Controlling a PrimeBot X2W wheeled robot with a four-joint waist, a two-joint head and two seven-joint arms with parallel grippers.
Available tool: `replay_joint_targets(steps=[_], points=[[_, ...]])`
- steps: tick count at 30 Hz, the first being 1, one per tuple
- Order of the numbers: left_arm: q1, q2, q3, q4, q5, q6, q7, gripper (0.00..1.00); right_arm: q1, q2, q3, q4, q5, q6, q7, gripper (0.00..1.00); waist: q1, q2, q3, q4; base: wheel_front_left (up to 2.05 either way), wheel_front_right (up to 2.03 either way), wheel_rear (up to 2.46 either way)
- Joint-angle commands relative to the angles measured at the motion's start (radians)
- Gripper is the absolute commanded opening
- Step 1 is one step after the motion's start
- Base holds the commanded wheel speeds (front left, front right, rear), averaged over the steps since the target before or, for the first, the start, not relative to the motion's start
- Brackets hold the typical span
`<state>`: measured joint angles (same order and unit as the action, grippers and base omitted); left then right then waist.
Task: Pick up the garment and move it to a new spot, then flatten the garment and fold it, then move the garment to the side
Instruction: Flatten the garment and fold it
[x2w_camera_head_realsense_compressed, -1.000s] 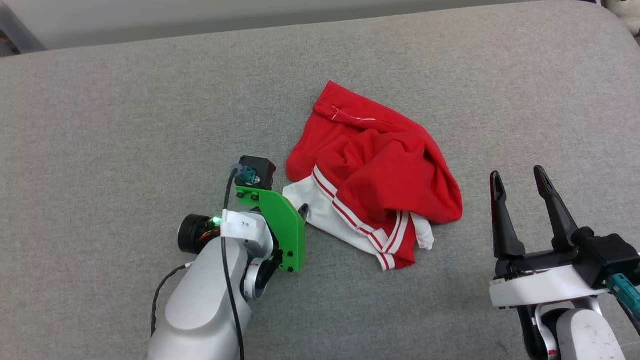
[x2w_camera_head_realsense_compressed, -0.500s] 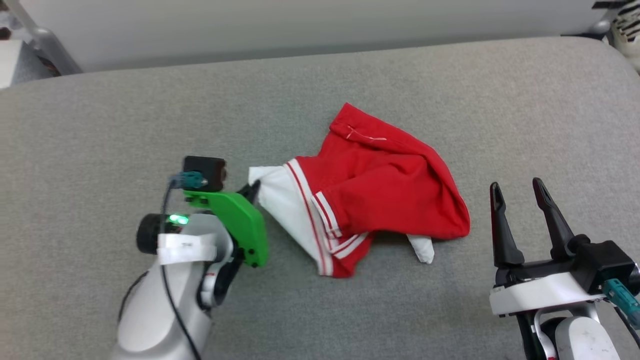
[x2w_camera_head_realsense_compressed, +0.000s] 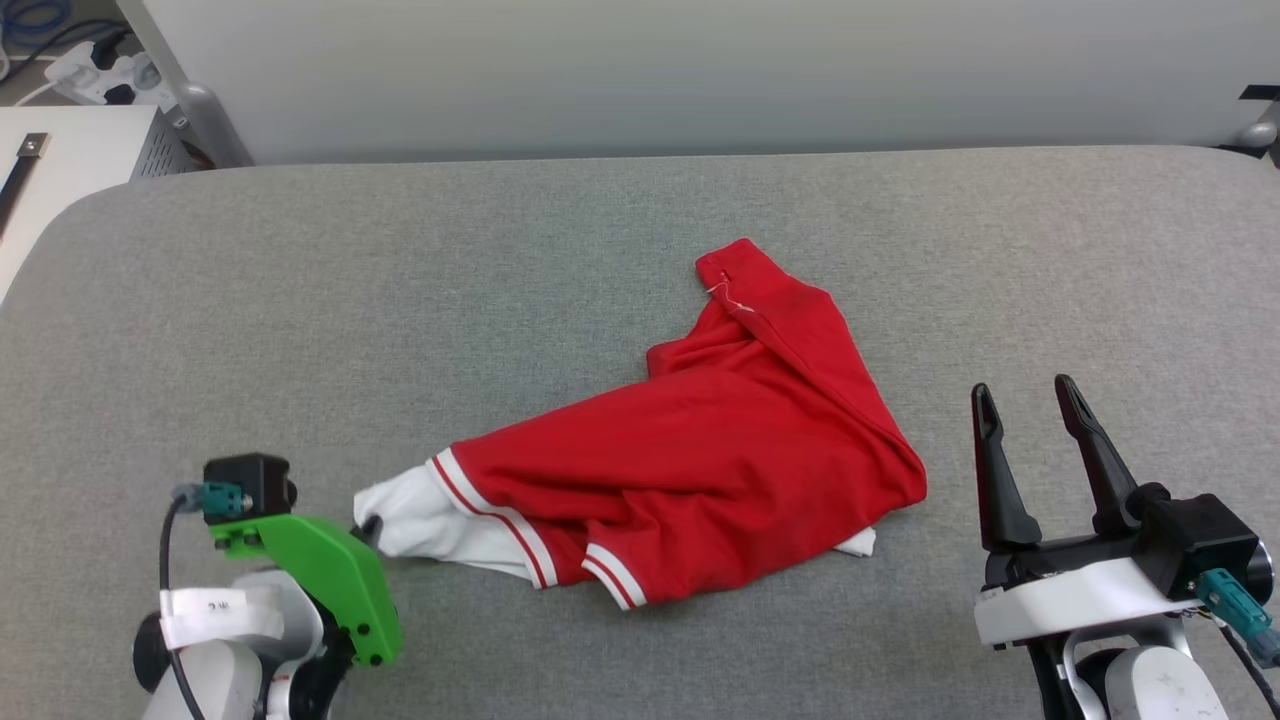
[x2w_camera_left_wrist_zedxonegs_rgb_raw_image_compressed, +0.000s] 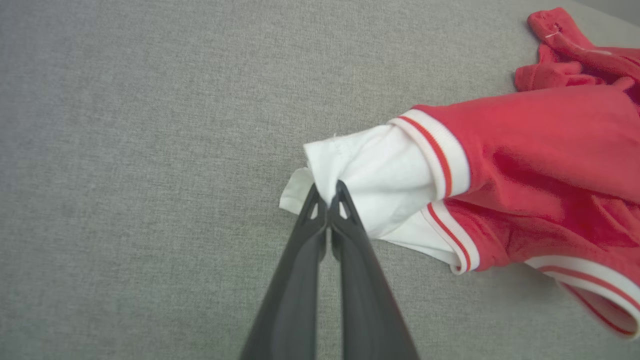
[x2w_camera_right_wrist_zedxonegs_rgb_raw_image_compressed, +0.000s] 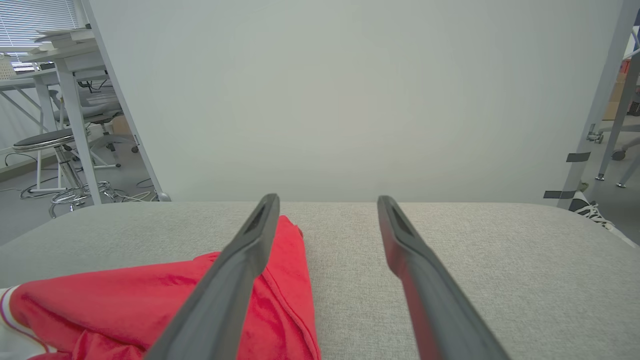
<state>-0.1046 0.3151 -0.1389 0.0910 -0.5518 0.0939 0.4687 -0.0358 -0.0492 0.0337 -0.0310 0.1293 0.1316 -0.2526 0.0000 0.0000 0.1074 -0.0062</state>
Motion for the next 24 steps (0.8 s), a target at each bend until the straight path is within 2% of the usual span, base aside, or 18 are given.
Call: replay_joint_targets(steps=[1, 2, 3, 8, 14, 17, 20, 24], points=[[0.014, -0.007, 0.002, 0.012, -0.012, -0.004, -0.004, 0.0, 0.007, -0.001, -0.001, 0.004, 0.002, -0.001, -0.009, 1.0, 0.0, 0.0, 0.001, 0.003, 0.0, 0.0, 0.0], [0.015, 0.0, 0.001, 0.027, 0.0, -0.003, -0.018, 0.32, 0.006, -0.001, -0.003, 0.004, 0.001, -0.001, -0.009, 1.0, 0.0, 0.0, 0.001, 0.005, 0.0, 0.0, 0.0], [0.013, 0.001, 0.004, 0.039, 0.008, 0.002, -0.035, 1.0, 0.005, -0.001, -0.003, 0.005, 0.0, -0.001, -0.009, 1.0, 0.0, 0.0, 0.003, 0.006, 0.0, 0.0, 0.0], [-0.024, -0.013, -0.004, 0.064, 0.045, -0.02, -0.172, 1.0, 0.003, -0.001, -0.011, 0.011, -0.001, -0.001, -0.009, 1.0, 0.0, 0.0, 0.001, 0.016, 0.0, 0.0, 0.0], [-0.058, -0.016, -0.05, 0.036, 0.108, -0.125, -0.426, 1.0, 0.015, -0.001, -0.023, 0.017, -0.002, -0.001, -0.009, 1.0, 0.0, 0.0, -0.019, 0.035, 0.0, 0.0, 0.0], [-0.054, -0.029, -0.066, 0.034, 0.139, -0.15, -0.569, 1.0, 0.024, -0.001, -0.028, 0.018, -0.004, -0.001, -0.009, 1.0, 0.0, 0.0, -0.031, 0.044, 0.0, 0.0, 0.0], [-0.035, -0.053, -0.079, 0.039, 0.173, -0.152, -0.688, 1.0, 0.031, -0.001, -0.032, 0.019, -0.007, -0.001, -0.009, 1.0, 0.0, 0.0, -0.043, 0.055, 0.0, 0.0, 0.0], [-0.002, -0.086, -0.094, 0.026, 0.223, -0.157, -0.727, 1.0, 0.038, -0.001, -0.035, 0.018, -0.013, -0.001, -0.009, 1.0, 0.0, 0.0, -0.047, 0.065, 0.0, 0.0, 0.0]])
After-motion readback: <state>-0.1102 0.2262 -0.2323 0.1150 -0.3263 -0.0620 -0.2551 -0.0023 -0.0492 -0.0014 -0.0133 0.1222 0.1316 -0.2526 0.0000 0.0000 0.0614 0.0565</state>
